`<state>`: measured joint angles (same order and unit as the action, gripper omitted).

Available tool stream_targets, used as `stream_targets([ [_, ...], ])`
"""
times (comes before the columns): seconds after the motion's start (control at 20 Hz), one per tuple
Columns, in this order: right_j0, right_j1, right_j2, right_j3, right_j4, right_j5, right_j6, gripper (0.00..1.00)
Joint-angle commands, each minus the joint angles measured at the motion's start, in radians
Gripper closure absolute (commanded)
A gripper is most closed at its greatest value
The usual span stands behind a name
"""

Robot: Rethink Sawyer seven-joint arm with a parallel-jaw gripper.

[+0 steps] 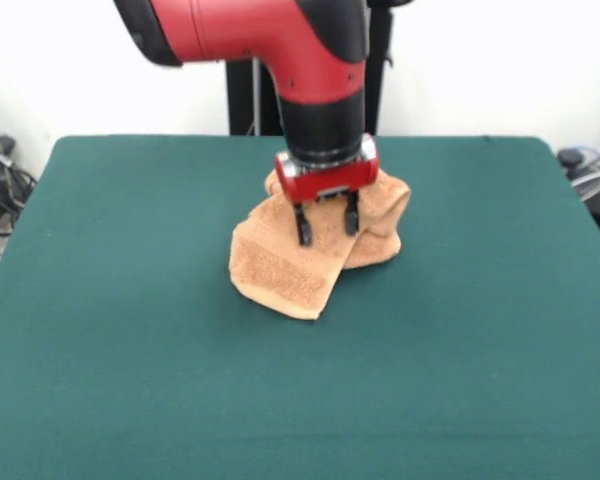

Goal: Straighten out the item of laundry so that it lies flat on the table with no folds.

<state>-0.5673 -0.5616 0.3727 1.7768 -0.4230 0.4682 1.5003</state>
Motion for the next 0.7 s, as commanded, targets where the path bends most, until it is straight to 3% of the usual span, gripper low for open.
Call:
stream_targets([
  [0.05,0.031,-0.005,0.030,0.043,-0.002,0.108,0.019,0.00],
  [0.4,-0.025,0.101,0.003,-0.003,-0.098,0.030,-0.045,0.00],
  [0.7,-0.043,0.105,0.007,0.000,-0.122,0.034,-0.051,0.00],
])
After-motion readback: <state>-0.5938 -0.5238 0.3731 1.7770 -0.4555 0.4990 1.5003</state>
